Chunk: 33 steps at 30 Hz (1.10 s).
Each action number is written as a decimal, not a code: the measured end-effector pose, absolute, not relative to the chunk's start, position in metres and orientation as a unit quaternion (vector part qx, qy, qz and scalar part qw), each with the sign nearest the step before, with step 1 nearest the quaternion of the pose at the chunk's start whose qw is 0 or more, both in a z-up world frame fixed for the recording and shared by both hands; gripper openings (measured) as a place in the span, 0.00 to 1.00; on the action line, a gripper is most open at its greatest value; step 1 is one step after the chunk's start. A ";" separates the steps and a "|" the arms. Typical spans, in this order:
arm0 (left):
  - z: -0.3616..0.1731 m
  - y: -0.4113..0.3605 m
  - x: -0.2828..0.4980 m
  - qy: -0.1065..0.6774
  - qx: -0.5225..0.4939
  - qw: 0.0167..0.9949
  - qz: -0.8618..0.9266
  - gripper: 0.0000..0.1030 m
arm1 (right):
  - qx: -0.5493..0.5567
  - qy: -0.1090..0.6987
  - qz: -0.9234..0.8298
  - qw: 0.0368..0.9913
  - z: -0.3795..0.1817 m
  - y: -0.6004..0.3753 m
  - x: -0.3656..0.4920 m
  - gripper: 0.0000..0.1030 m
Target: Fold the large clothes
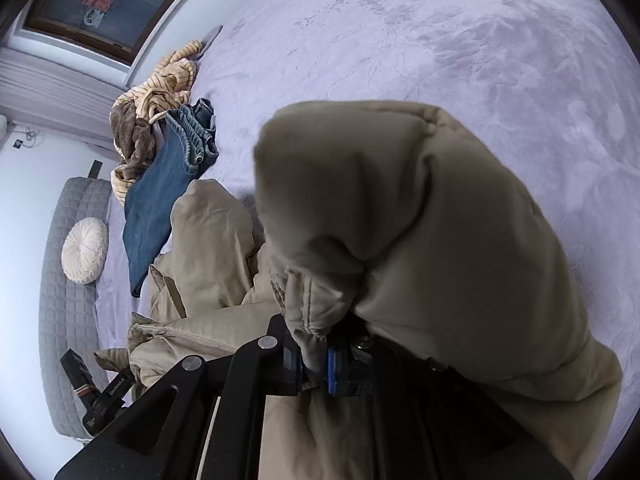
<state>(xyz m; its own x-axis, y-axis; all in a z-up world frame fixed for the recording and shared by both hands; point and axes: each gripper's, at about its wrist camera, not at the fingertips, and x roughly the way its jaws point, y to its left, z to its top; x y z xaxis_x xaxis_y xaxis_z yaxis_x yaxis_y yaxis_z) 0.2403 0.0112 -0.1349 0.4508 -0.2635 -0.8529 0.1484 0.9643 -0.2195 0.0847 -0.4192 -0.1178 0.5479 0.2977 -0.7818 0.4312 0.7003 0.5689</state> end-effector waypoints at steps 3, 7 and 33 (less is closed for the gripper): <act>-0.116 0.020 0.229 0.489 -0.061 0.860 -0.133 0.77 | 0.376 0.472 -0.035 0.797 -0.103 -0.418 0.083 0.22; -0.080 0.032 0.208 0.433 -0.035 0.894 -0.108 0.97 | 0.347 0.444 -0.036 0.826 -0.071 -0.412 0.072 0.75; -0.192 0.045 0.304 0.509 -0.030 0.860 -0.029 0.76 | 0.214 0.510 -0.127 0.824 -0.145 -0.452 0.112 0.07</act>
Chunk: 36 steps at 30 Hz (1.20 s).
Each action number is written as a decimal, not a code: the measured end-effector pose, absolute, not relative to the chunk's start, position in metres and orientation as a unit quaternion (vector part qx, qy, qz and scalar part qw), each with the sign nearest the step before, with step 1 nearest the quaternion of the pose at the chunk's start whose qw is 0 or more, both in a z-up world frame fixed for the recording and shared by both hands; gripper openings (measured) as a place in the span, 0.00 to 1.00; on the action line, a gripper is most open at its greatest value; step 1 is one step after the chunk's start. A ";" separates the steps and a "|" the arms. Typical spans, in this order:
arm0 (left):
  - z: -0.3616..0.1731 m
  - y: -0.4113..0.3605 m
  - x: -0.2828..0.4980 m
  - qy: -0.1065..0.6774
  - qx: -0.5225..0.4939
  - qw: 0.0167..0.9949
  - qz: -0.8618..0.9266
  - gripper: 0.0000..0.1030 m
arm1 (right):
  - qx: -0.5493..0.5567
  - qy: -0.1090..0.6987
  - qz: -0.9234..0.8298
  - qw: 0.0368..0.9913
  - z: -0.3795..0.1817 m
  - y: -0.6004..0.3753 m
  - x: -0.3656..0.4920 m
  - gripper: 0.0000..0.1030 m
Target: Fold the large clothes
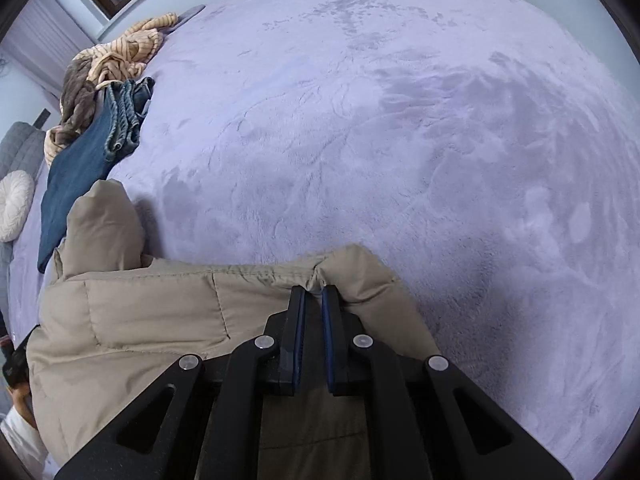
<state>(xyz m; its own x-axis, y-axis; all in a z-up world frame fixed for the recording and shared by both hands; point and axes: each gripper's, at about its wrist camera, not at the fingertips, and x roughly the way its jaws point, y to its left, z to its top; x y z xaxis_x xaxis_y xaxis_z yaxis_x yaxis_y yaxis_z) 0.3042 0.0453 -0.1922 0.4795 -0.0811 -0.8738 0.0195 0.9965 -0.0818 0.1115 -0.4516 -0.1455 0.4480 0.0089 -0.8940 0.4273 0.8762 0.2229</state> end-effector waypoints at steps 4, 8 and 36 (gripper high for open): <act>-0.184 0.042 0.299 0.506 -0.011 0.862 -0.019 0.76 | 0.200 0.511 -0.136 0.825 -0.140 -0.448 0.113 0.08; -0.157 0.049 0.278 0.513 -0.019 0.858 -0.013 0.76 | 0.205 0.504 -0.144 0.826 -0.111 -0.439 0.101 0.26; -0.108 0.049 0.088 0.560 -0.035 0.826 -0.051 1.00 | 0.339 0.485 -0.104 0.799 -0.070 -0.353 -0.088 0.63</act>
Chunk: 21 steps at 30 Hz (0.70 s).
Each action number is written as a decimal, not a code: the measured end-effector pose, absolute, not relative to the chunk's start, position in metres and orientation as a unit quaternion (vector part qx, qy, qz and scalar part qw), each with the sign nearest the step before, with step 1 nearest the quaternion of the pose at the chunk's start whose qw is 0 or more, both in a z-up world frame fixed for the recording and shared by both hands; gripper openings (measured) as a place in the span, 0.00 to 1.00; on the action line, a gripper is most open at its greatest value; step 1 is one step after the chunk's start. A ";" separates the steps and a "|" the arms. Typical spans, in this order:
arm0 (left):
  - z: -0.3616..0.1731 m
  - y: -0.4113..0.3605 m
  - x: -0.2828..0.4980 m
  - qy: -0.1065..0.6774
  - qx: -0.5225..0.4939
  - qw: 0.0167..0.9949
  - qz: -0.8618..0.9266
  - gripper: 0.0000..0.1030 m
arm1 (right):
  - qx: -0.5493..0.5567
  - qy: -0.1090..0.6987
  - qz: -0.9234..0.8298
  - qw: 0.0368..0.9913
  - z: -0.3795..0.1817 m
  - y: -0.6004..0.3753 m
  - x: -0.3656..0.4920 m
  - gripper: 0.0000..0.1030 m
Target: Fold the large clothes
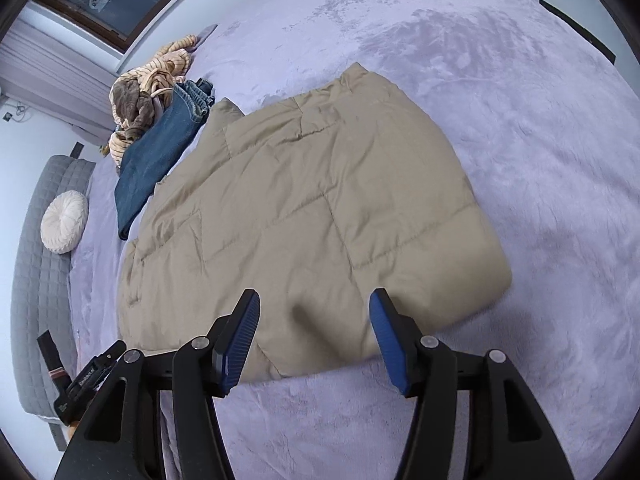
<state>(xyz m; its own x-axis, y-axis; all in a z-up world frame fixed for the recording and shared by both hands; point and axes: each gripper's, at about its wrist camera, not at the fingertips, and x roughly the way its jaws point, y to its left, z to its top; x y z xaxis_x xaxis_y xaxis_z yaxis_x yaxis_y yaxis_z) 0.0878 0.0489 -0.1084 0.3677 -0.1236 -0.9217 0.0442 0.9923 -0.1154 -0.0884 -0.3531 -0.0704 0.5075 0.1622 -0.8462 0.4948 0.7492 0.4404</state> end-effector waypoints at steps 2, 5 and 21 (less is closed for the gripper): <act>-0.113 0.049 0.082 0.568 -0.042 0.820 -0.054 1.00 | 0.349 0.485 -0.108 0.795 -0.074 -0.354 -0.096 0.68; -0.121 0.048 0.076 0.584 -0.051 0.808 -0.059 1.00 | 0.371 0.484 -0.112 0.785 -0.083 -0.355 -0.107 0.75; -0.140 0.056 0.082 0.605 -0.085 0.790 -0.050 1.00 | 0.491 0.468 -0.112 0.726 -0.141 -0.371 -0.107 0.87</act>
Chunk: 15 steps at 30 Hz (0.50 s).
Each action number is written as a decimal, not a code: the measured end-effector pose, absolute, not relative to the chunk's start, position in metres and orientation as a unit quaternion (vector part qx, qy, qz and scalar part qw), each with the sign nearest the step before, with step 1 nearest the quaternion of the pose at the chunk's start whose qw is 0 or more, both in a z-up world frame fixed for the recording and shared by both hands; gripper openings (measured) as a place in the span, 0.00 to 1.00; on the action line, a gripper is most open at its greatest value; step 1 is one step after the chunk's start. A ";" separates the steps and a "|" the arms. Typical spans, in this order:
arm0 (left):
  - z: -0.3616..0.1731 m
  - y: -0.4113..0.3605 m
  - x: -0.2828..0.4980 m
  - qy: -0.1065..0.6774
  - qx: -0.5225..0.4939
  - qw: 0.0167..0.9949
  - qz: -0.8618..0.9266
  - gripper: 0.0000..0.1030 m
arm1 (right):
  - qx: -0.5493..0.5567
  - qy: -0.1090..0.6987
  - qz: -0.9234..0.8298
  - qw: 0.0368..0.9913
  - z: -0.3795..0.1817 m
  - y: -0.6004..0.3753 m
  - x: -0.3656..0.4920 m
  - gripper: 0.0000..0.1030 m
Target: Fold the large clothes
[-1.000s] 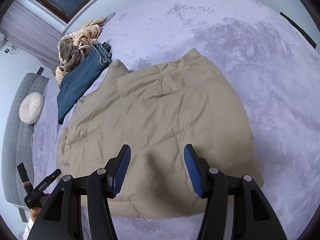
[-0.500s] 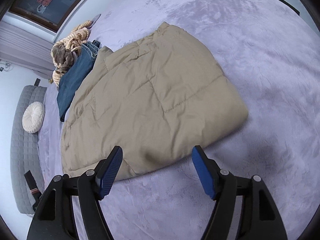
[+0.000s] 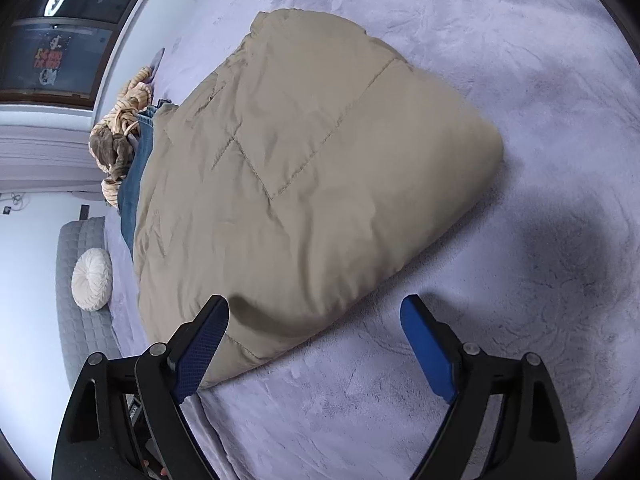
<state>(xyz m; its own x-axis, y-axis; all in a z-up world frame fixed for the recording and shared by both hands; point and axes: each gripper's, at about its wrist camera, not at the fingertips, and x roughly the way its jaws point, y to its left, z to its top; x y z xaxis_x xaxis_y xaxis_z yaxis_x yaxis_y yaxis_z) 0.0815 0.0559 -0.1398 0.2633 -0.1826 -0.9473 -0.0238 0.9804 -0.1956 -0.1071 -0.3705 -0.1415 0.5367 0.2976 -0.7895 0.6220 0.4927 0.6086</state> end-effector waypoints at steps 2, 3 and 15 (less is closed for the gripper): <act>-0.142 0.057 0.084 0.606 -0.088 0.789 -0.050 1.00 | 0.500 0.462 -0.115 0.724 -0.146 -0.372 -0.105 0.87; -0.143 0.057 0.085 0.607 -0.089 0.788 -0.051 1.00 | 0.507 0.458 -0.115 0.721 -0.149 -0.372 -0.103 0.87; -0.156 0.074 0.093 0.608 -0.163 0.774 -0.065 1.00 | 0.559 0.428 -0.078 0.706 -0.161 -0.366 -0.078 0.90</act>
<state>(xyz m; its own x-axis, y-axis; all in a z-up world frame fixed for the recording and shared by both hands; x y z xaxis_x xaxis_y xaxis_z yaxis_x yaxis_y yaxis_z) 0.0927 0.0745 -0.1558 0.2522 -0.2978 -0.9207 -0.0980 0.9387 -0.3305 -0.0782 -0.3657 -0.1614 0.6209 0.3685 -0.6919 0.5893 0.3626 0.7220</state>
